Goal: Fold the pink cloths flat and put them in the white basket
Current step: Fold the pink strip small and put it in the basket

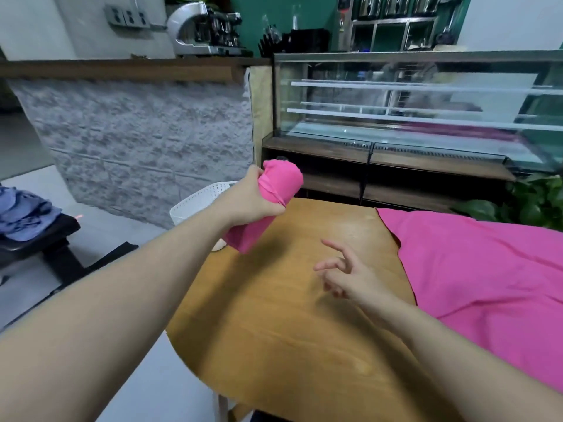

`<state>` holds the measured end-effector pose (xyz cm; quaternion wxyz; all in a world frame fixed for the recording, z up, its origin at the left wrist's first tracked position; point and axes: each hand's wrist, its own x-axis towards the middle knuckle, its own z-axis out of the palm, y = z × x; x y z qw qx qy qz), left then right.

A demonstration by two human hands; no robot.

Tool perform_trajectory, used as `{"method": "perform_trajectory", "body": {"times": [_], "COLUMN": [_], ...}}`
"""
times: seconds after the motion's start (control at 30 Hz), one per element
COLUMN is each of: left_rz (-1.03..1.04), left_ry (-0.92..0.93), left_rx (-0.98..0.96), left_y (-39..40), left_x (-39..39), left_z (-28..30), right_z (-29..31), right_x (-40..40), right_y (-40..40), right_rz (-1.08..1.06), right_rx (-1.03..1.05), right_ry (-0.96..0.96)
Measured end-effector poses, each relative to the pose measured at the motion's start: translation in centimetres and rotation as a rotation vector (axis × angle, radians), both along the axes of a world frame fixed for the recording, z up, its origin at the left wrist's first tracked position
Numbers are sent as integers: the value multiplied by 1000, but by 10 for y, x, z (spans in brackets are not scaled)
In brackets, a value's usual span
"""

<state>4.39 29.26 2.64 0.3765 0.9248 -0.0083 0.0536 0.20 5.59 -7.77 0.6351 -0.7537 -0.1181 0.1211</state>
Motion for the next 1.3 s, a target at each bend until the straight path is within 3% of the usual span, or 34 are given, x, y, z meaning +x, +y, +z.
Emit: {"method": "perform_trajectory", "body": {"times": [0.2, 0.43, 0.53, 0.73, 0.97, 1.13, 1.3], "left_rz": [208, 314, 271, 219, 185, 118, 138], "left_ry": [-63, 21, 165, 373, 154, 190, 229], "left_rx": [288, 561, 567, 396, 726, 879, 763], "left_y": [61, 102, 108, 102, 106, 97, 90], "left_x": [69, 117, 132, 145, 141, 133, 130], "left_z": [14, -26, -53, -81, -96, -94, -82], "right_z": [-3, -11, -16, -21, -35, -40, -38], "right_x": [31, 68, 81, 96, 94, 92, 85], "right_y": [32, 55, 60, 61, 61, 52, 35], "right_rz": [54, 62, 85, 90, 101, 75, 46], "right_rx": [-11, 34, 20, -1, -28, -33, -56], "right_ry": [-25, -38, -37, -35, 2, 15, 28]}}
